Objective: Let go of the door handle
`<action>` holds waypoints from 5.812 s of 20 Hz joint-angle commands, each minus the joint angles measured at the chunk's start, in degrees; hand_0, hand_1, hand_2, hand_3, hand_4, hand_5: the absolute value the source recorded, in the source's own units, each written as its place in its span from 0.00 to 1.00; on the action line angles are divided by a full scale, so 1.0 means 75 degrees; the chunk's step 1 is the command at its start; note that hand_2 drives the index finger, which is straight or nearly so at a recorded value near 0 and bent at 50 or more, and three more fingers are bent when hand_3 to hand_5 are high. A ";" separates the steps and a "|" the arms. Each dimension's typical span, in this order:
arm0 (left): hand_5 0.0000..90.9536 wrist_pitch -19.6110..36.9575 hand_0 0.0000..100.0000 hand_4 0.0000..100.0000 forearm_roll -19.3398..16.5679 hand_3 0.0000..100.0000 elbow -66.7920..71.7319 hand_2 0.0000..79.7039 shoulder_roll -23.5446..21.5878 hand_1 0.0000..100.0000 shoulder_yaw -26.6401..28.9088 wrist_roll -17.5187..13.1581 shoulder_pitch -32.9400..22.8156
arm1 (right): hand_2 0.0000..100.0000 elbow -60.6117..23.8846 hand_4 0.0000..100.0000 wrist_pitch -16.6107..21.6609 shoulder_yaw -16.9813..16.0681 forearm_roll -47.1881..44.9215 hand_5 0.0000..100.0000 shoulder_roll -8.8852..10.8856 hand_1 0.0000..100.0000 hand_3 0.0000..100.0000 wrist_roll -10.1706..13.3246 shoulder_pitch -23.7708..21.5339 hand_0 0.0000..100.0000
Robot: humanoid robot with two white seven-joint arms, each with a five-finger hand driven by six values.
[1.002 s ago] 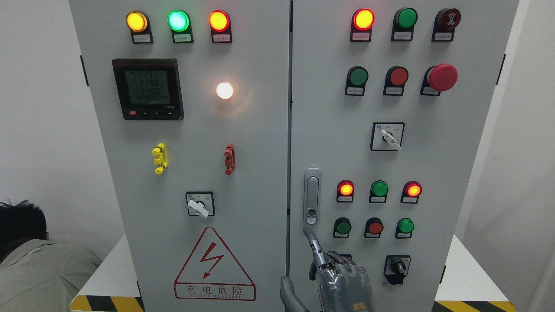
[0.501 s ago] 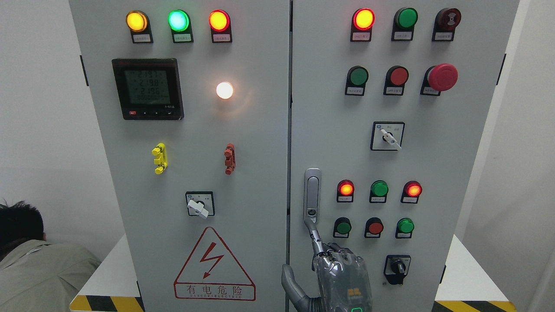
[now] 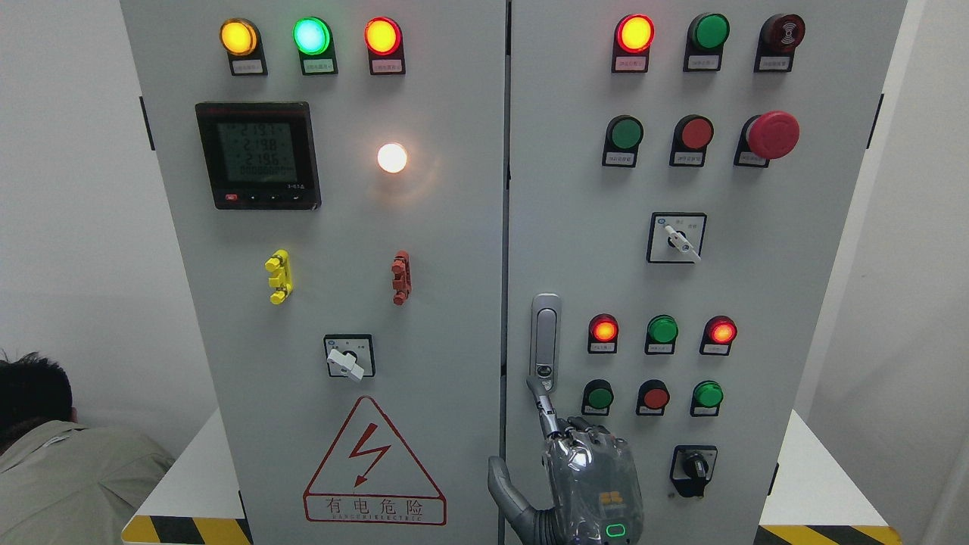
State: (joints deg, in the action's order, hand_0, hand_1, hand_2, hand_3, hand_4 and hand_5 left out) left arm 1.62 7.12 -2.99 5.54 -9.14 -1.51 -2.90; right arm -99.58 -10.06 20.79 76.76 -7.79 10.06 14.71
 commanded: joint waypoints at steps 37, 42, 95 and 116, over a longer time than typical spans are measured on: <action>0.00 -0.0006 0.00 0.01 0.0000 0.10 0.0000 0.06 0.0000 0.00 0.0000 0.0002 0.0011 | 0.01 0.0317 0.76 -0.0030 -0.0287 -0.0051 0.73 -0.0016 0.22 0.80 0.0007 0.0230 0.35; 0.00 -0.0006 0.00 0.00 0.0000 0.10 0.0000 0.06 0.0000 0.00 0.0000 0.0002 -0.0001 | 0.02 0.0329 0.76 -0.0030 -0.0276 -0.0063 0.73 -0.0016 0.22 0.80 -0.0005 0.0183 0.35; 0.00 -0.0006 0.00 0.00 0.0000 0.11 0.0000 0.06 0.0000 0.00 0.0000 0.0002 -0.0001 | 0.04 0.0352 0.77 -0.0018 -0.0205 -0.0051 0.73 -0.0027 0.22 0.82 -0.0052 -0.0004 0.35; 0.00 0.0006 0.00 0.00 0.0000 0.11 0.0000 0.06 0.0000 0.00 0.0000 0.0002 -0.0001 | 0.05 0.0001 0.77 0.0040 -0.0170 -0.0086 0.73 -0.0016 0.23 0.82 -0.0017 -0.0168 0.35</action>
State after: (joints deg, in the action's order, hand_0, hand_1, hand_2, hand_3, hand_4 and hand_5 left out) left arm 1.62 7.12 -2.99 5.54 -9.14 -1.48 -2.90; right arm -98.47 -9.80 19.38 76.18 -7.92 9.87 13.56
